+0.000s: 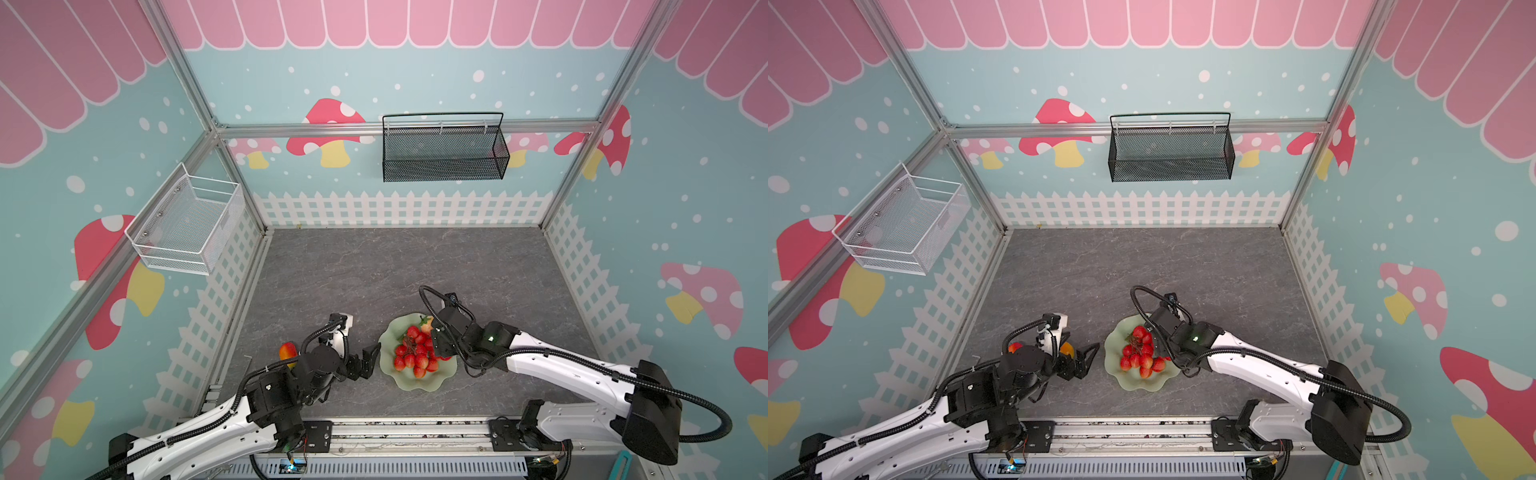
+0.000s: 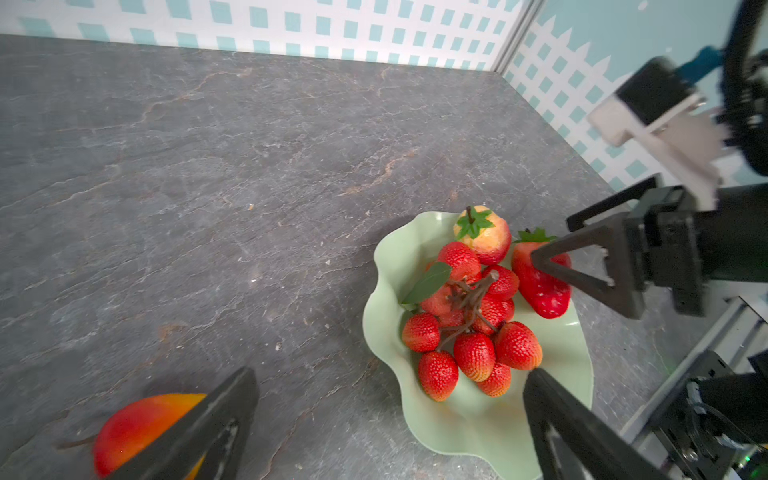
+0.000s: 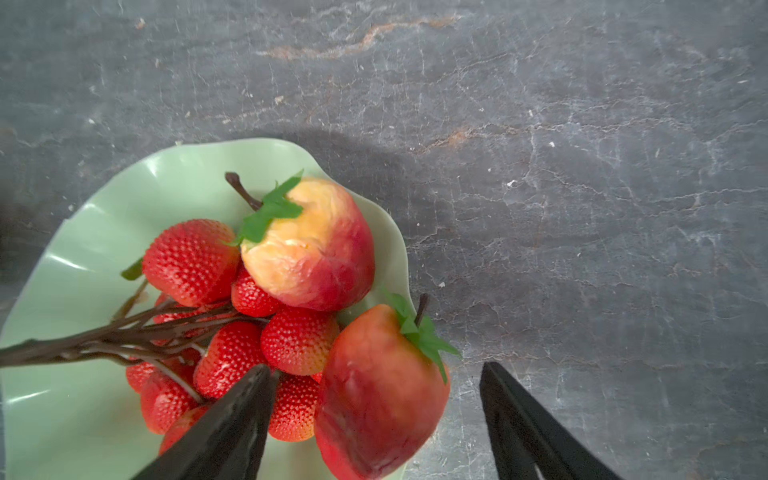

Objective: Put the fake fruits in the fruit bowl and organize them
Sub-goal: 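Place the large strawberry into the bowl with the right gripper, then grasp a red-yellow mango with the left gripper and lower it into the bowl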

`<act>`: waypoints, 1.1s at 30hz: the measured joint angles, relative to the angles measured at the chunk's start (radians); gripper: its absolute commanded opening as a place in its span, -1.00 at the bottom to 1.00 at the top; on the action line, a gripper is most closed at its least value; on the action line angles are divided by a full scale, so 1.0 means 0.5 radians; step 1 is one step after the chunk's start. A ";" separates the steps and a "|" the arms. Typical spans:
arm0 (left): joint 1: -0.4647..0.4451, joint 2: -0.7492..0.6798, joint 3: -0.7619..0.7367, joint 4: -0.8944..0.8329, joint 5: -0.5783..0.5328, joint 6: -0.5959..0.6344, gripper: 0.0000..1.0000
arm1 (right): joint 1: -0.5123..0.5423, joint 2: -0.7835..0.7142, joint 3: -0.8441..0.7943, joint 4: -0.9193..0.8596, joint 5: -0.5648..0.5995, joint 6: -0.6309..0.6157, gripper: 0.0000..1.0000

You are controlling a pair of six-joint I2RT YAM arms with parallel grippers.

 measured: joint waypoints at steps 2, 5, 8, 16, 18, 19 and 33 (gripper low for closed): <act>0.000 -0.009 0.009 -0.088 -0.146 -0.082 0.99 | 0.000 -0.071 0.020 0.014 -0.001 -0.083 0.73; 0.000 -0.006 0.026 -0.253 -0.383 -0.279 0.99 | -0.001 -0.222 0.024 0.134 -0.078 -0.303 0.80; 0.002 0.001 0.030 -0.420 -0.545 -0.506 0.99 | 0.000 -0.359 0.024 0.345 -0.279 -0.575 0.81; 0.237 0.082 -0.020 -0.552 -0.502 -1.040 0.78 | 0.025 -0.251 -0.031 0.879 -0.933 -1.209 0.74; 0.417 0.146 -0.072 -0.475 -0.351 -1.080 0.70 | 0.081 -0.189 -0.111 1.011 -1.015 -1.341 0.75; 0.520 0.190 -0.103 -0.429 -0.258 -1.094 0.69 | 0.114 -0.177 -0.179 1.078 -1.042 -1.403 0.76; 0.881 0.632 -0.192 -0.036 0.346 -1.138 0.63 | 0.182 -1.120 -1.148 1.804 -1.099 -1.660 0.81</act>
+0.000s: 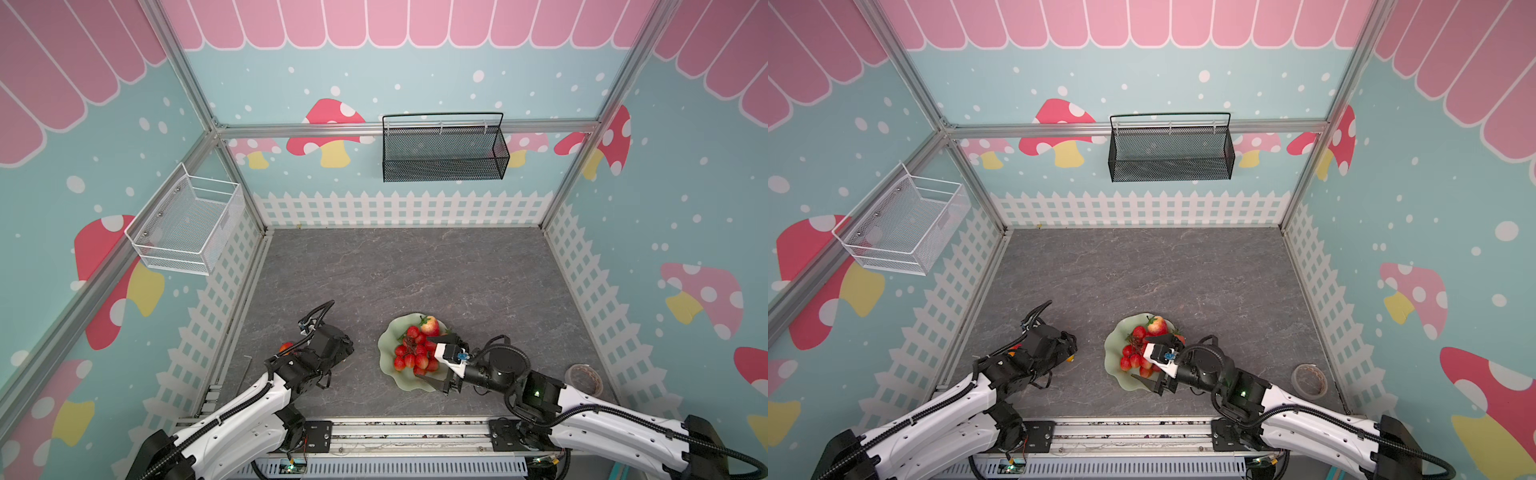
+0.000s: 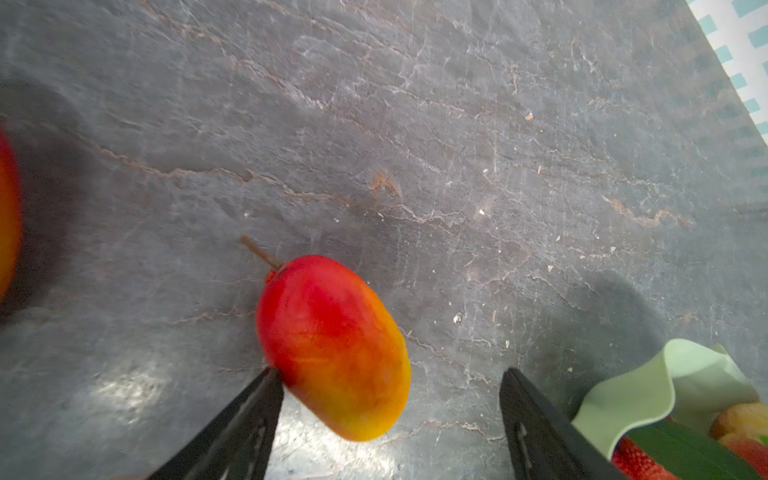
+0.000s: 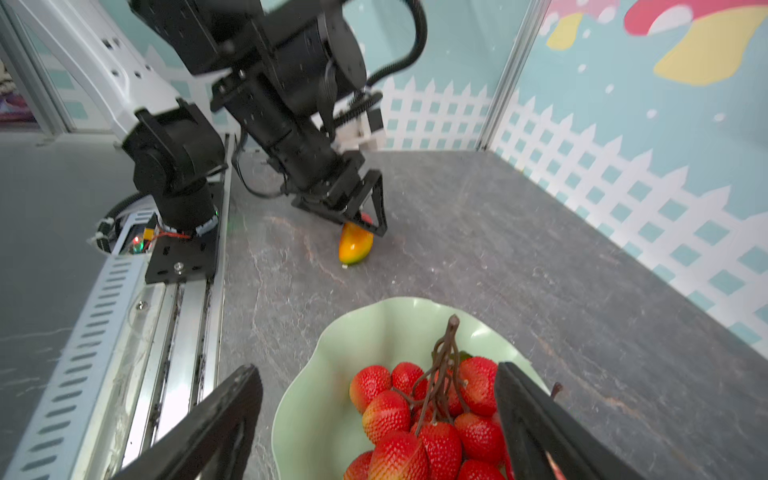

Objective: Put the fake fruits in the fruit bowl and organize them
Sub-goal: 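Grasp a red-yellow mango with the left gripper and lower it into the bowl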

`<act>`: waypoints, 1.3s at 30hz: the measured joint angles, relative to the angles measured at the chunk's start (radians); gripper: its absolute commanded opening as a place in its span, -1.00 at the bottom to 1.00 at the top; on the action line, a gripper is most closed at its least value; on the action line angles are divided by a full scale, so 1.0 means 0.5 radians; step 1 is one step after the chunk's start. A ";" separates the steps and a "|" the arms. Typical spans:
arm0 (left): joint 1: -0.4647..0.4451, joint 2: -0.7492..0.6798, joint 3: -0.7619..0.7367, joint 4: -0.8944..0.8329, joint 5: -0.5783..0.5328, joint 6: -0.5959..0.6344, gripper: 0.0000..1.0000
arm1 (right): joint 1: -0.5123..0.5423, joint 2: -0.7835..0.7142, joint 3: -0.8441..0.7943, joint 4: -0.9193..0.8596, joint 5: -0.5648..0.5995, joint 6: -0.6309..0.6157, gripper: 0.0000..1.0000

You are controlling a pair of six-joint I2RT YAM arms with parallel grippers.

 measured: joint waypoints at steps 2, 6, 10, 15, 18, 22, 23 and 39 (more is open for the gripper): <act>0.000 0.027 0.000 0.012 0.012 -0.031 0.62 | 0.000 -0.033 -0.007 0.053 -0.008 0.000 0.81; 0.000 0.032 -0.031 0.050 -0.001 -0.085 0.60 | 0.000 0.038 -0.006 0.124 -0.043 -0.001 0.78; 0.000 0.050 -0.105 0.134 -0.013 -0.115 0.51 | 0.000 0.162 -0.006 0.127 -0.069 -0.008 0.77; 0.000 0.225 -0.124 0.247 -0.055 -0.124 0.36 | 0.000 0.130 -0.006 0.130 -0.058 -0.014 0.77; 0.000 0.269 -0.127 0.320 -0.092 -0.121 0.19 | 0.000 0.044 -0.011 0.137 -0.037 -0.014 0.79; 0.000 0.275 -0.127 0.390 -0.114 -0.113 0.03 | 0.000 -0.035 -0.032 0.156 -0.003 -0.014 0.78; 0.000 0.275 -0.127 0.399 -0.114 -0.109 -0.01 | 0.000 -0.040 -0.035 0.159 0.001 -0.014 0.78; -0.694 0.026 0.350 0.285 -0.233 0.233 -0.23 | -0.151 0.066 -0.042 0.131 0.121 0.106 0.76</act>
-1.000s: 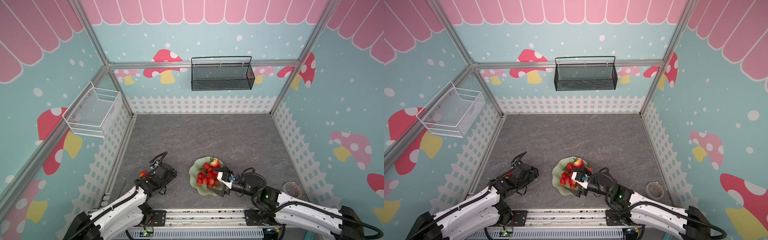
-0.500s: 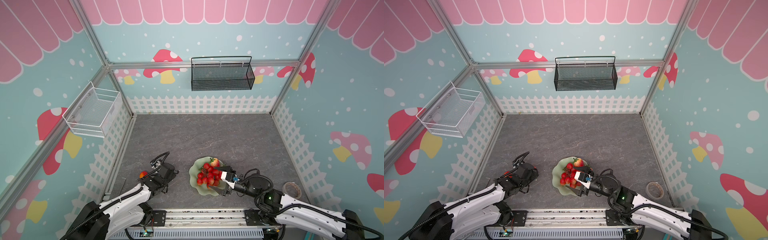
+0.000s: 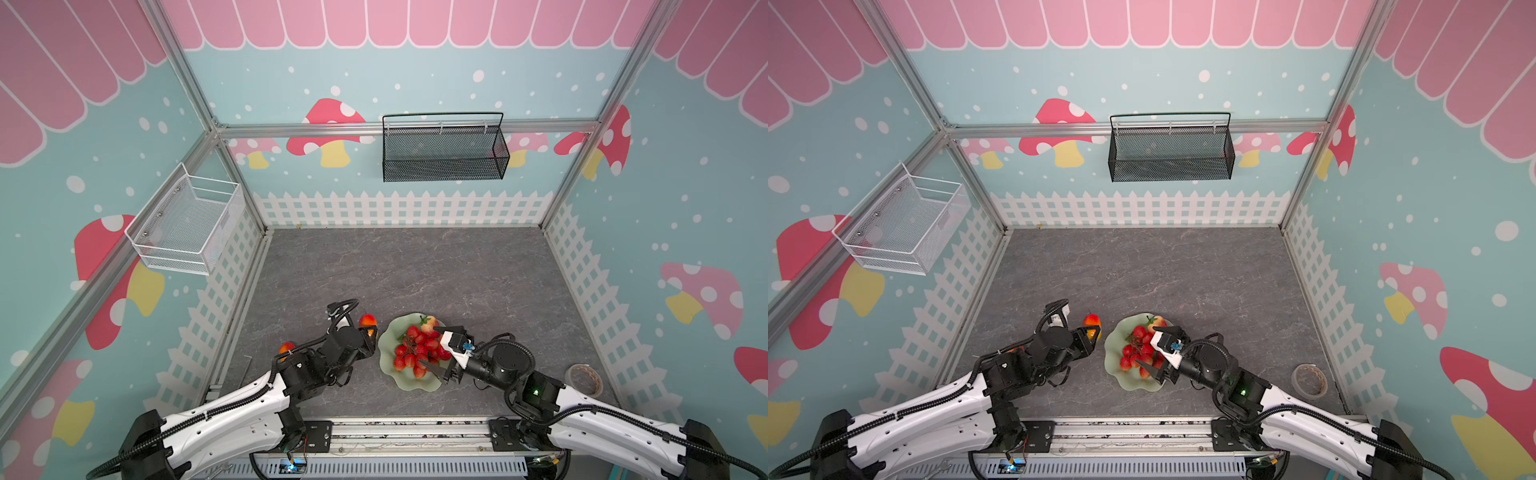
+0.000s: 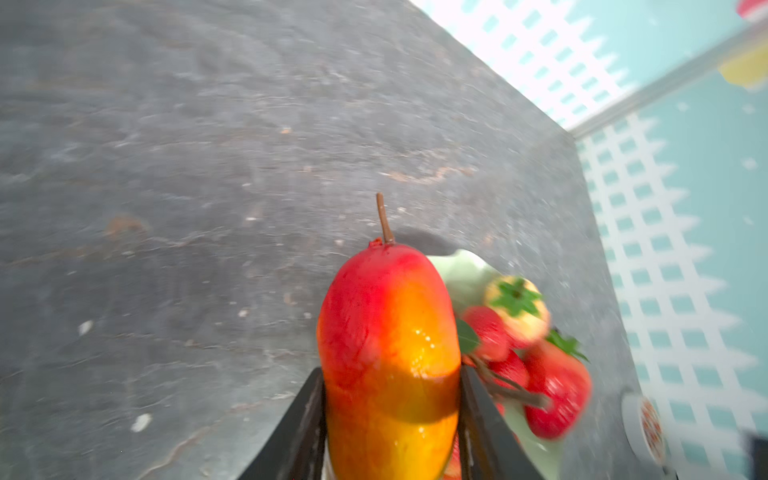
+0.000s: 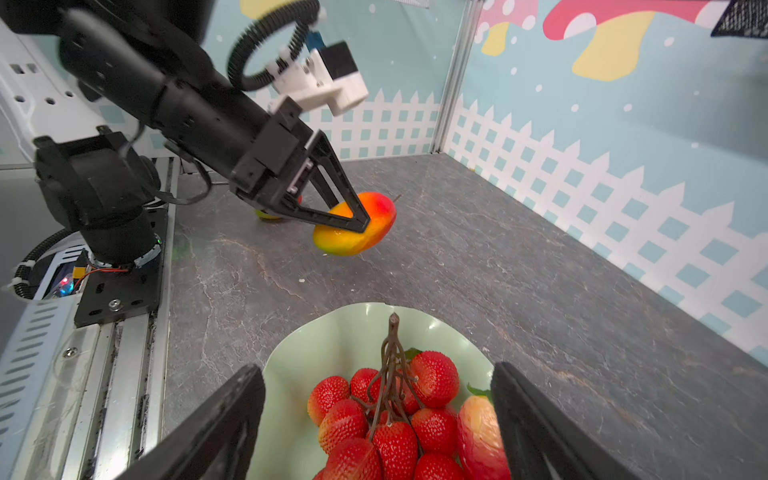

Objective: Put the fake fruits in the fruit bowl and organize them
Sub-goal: 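Grasp a red-yellow mango with the left gripper and lower it into the bowl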

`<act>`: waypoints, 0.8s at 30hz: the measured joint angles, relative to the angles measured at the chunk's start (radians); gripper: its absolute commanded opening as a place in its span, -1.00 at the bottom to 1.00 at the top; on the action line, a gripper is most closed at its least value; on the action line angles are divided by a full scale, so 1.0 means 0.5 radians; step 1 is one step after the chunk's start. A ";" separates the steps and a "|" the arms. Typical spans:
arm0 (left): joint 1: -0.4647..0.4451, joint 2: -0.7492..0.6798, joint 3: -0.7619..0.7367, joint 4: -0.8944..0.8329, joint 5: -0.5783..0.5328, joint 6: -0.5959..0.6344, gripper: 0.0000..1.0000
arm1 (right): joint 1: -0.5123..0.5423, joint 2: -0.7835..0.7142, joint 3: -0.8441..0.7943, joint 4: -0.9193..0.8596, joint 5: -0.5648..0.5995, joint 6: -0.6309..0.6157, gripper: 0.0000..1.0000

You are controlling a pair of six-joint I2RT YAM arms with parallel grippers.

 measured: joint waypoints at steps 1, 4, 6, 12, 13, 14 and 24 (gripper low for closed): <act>-0.027 0.029 0.031 0.001 0.003 0.018 -0.22 | -0.014 0.009 0.000 -0.003 -0.007 0.009 0.76; -0.110 0.182 0.123 0.000 0.011 0.085 -0.23 | -0.041 0.021 0.000 -0.013 -0.026 0.025 0.76; -0.150 0.316 0.172 -0.005 0.015 0.127 -0.23 | -0.047 0.013 0.000 -0.020 -0.035 0.033 0.76; -0.200 0.665 0.308 -0.031 0.038 0.217 -0.20 | -0.060 -0.005 0.000 -0.018 -0.042 0.040 0.75; -0.201 0.700 0.322 -0.032 0.037 0.220 -0.19 | -0.061 0.001 0.000 -0.018 -0.047 0.041 0.76; -0.201 0.739 0.336 -0.034 0.037 0.227 -0.17 | -0.065 0.010 0.000 -0.017 -0.053 0.043 0.75; -0.201 0.867 0.353 -0.037 0.049 0.266 -0.08 | -0.071 0.011 0.000 -0.019 -0.083 0.047 0.75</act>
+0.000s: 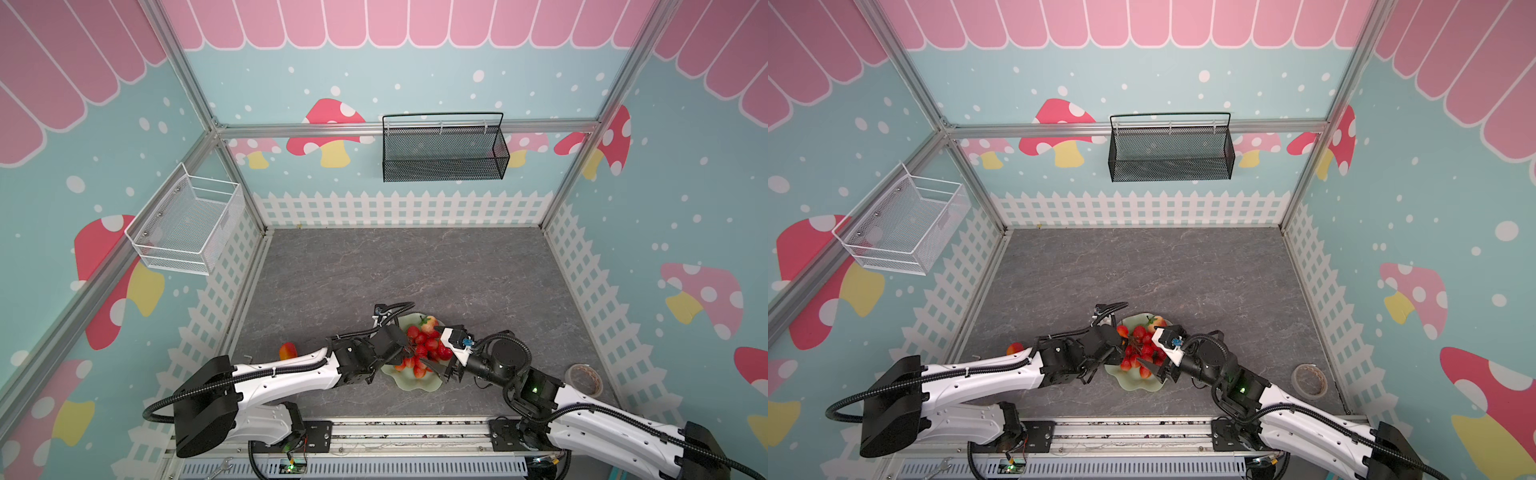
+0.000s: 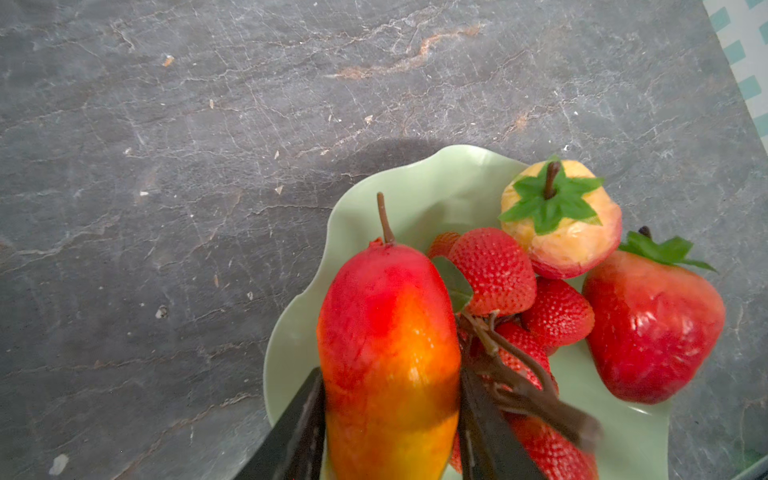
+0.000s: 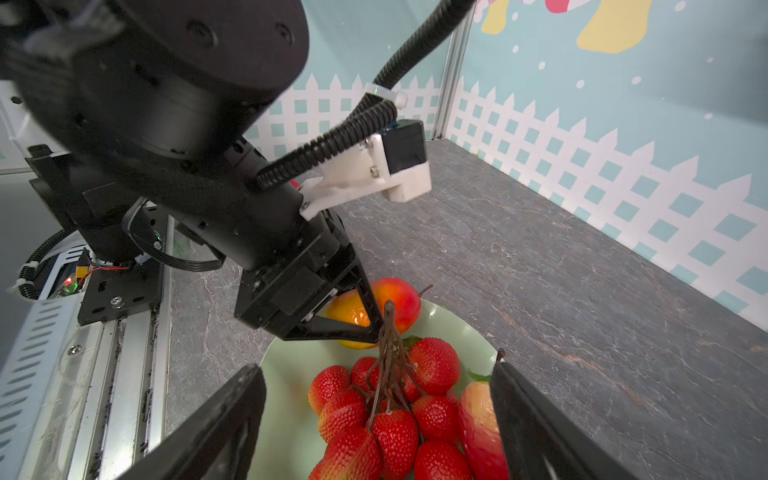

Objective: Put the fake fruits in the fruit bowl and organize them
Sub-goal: 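Grasp a red-yellow mango with the left gripper and lower it into the bowl, then release the mango and reach the left gripper to the second mango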

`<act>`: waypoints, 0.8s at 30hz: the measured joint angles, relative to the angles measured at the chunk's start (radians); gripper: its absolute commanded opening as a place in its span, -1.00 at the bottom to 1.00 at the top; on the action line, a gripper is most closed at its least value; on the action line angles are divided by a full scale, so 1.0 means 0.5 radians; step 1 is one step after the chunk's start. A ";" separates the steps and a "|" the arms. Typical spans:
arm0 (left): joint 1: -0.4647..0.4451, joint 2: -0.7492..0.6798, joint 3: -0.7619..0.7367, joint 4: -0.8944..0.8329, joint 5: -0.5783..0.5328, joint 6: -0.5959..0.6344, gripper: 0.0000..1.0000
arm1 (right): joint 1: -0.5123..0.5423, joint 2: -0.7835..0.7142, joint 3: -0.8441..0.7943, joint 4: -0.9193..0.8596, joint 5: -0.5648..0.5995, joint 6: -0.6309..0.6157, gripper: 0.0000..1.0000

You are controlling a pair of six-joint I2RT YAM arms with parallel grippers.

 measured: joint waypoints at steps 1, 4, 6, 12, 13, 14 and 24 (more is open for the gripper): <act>0.000 0.014 0.005 0.000 0.003 0.002 -0.07 | 0.000 -0.006 0.000 0.001 0.001 0.001 0.75; 0.000 0.065 0.021 -0.003 0.011 0.008 -0.02 | 0.000 -0.014 0.000 0.001 0.001 0.001 0.75; 0.000 0.089 0.025 -0.007 0.011 0.009 0.03 | 0.000 -0.013 0.000 0.001 0.000 0.001 0.75; 0.000 0.088 0.045 -0.021 0.011 0.011 0.18 | -0.002 -0.006 0.000 0.001 0.000 0.001 0.75; 0.000 0.083 0.045 -0.023 0.011 0.013 0.20 | -0.002 -0.006 0.000 0.001 0.000 0.001 0.75; 0.000 0.076 0.045 -0.026 0.011 0.011 0.23 | -0.002 -0.006 0.000 0.001 0.000 0.001 0.75; 0.004 -0.307 0.045 -0.184 -0.117 0.014 0.25 | -0.002 -0.014 0.000 0.002 -0.098 -0.001 0.69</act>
